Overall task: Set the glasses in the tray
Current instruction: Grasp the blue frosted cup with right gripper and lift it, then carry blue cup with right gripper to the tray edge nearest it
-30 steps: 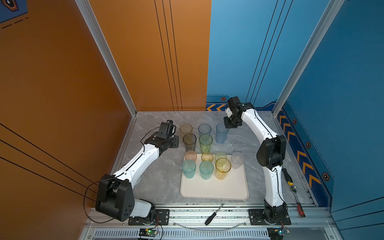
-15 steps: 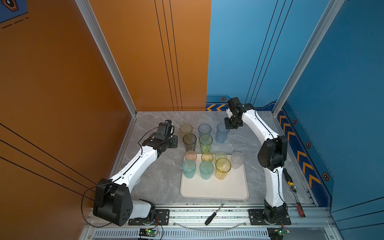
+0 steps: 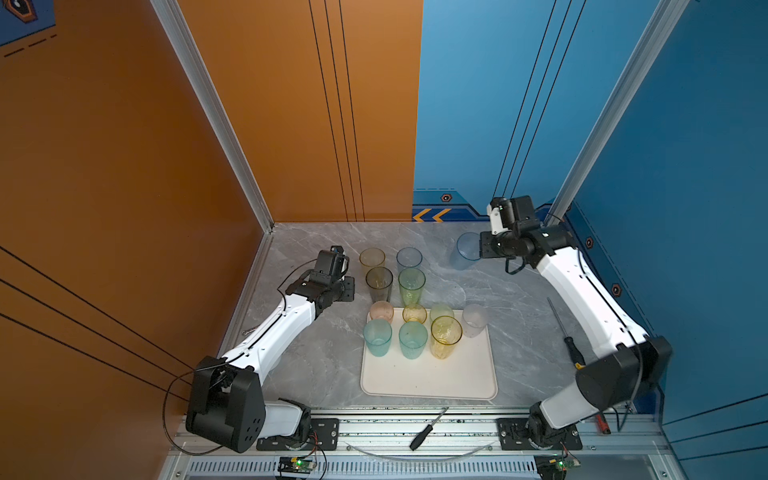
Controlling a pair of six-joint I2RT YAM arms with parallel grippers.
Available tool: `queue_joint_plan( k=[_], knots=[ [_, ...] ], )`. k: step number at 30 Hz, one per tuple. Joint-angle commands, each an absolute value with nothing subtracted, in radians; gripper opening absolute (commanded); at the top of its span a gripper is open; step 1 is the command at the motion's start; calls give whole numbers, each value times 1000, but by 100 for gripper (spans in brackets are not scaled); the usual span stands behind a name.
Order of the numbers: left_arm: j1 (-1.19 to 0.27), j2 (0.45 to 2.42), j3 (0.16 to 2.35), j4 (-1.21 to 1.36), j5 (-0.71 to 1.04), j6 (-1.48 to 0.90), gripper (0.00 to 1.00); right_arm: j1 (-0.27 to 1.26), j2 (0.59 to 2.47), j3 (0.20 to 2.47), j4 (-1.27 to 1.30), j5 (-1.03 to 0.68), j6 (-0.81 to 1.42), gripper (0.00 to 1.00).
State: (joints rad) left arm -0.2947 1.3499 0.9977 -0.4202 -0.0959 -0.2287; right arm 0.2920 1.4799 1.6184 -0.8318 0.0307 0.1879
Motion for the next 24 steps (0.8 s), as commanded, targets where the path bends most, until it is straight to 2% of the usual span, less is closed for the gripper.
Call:
queue_joint_plan(
  k=[1,5,10,16,24],
  knots=[
    [-282,1336,983,-416,-65,-227,31,287,1289,1525,-806,55,211,0],
    [-275,1344,989,-404,-53,-224,31,282,1067,1468,-952,15,203,0],
    [-270,1350,1006,-402,-43,-218,31,293,941,1483,-1226,14,224,0],
    [-271,1353,1023,-403,-42,-219,31,363,908,1452,-1417,-6,275,0],
    [-290,1360,1075,-417,-38,-223,31,514,916,1270,-1340,60,401,0]
  ],
)
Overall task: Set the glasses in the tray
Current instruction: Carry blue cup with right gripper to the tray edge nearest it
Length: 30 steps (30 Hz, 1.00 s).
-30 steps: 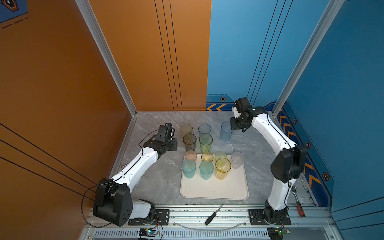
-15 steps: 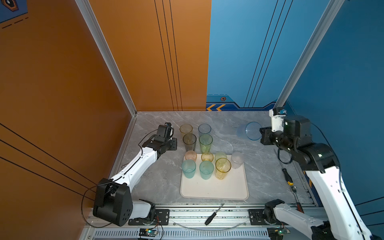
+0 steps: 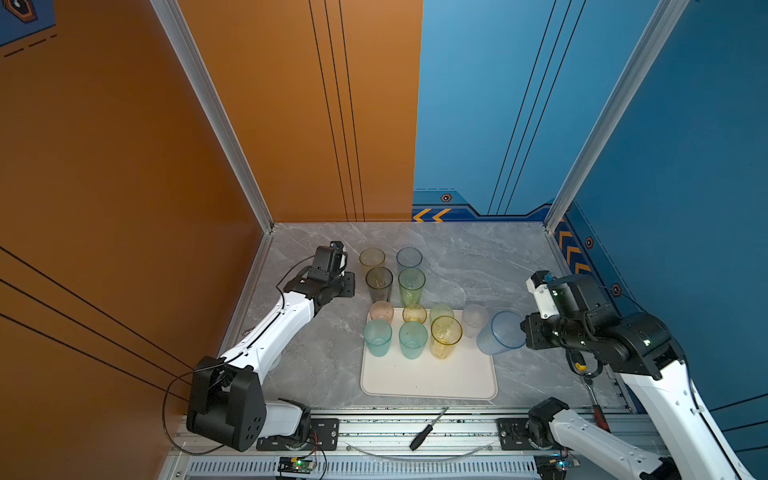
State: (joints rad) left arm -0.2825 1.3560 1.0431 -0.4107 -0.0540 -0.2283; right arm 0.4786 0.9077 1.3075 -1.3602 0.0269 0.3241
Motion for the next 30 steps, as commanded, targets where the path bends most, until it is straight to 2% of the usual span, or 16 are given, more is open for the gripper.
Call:
queue_joint_plan(
  k=[1,10,30],
  knots=[
    [-292,1361,1079,-421,-41,-222,31,532,919,1245,-1319,71,417,0],
    [-314,1370,1119,-451,-55,-218,31,594,940,1080,-1162,174,491,0],
    [-336,1394,1157,-472,-71,-215,32,549,1014,984,-1043,143,474,0]
  ],
)
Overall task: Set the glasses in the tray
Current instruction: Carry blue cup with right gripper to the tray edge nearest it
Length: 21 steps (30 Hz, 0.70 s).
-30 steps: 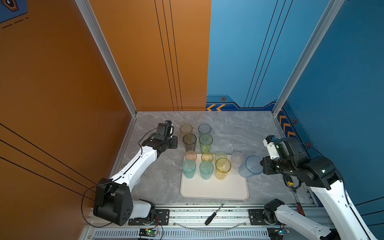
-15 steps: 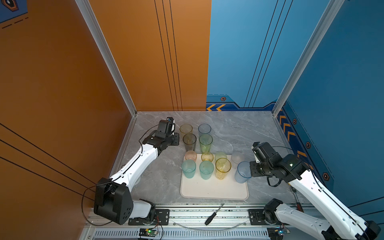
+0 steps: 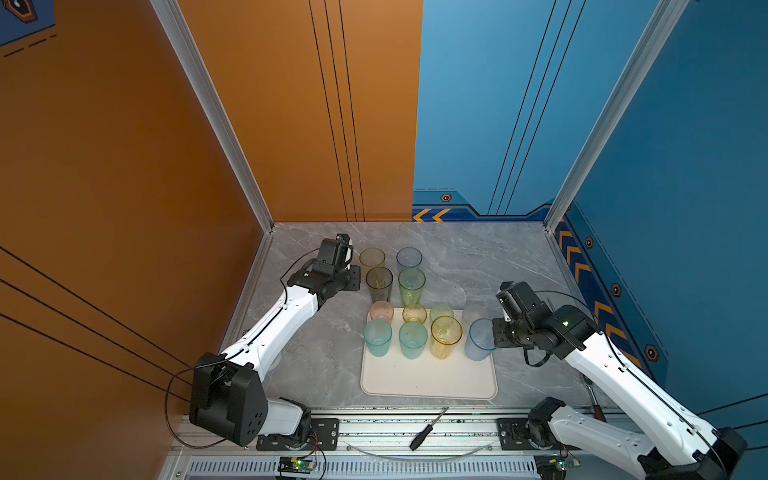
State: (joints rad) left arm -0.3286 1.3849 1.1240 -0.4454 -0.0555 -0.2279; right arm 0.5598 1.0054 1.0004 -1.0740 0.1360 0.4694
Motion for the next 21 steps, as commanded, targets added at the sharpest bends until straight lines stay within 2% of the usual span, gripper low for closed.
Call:
queue_joint_plan(
  k=[1,21],
  knots=[
    [-336,1395,1158,-472,-71,-214,32,547,1015,979,-1037,139,474,0],
    [-336,1412,1161,-472,-71,-213,32,504,1058,934,-962,89,454,0]
  ],
)
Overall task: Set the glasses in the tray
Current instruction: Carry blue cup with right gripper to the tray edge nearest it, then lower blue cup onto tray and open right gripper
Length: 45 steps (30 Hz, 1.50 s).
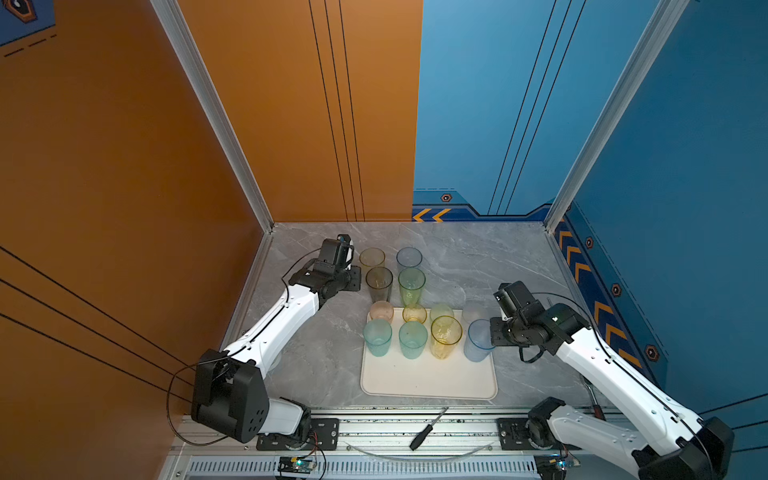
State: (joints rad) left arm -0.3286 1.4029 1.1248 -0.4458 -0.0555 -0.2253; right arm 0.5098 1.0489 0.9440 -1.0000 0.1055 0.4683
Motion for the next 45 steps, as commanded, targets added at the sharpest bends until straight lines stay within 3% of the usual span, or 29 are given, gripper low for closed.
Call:
queue_joint_plan(
  k=[1,20,45],
  knots=[
    [-336,1414,1161,-472,-71,-214,32,505,1059,932,-957,87,454,0],
    [-337,1430,1165,-472,-71,-213,31,488,1071,927,-934,84,440,0],
    [-337,1427,1176,-497,-94,-194,28,475,989,997,-955,76,422,34]
  ],
)
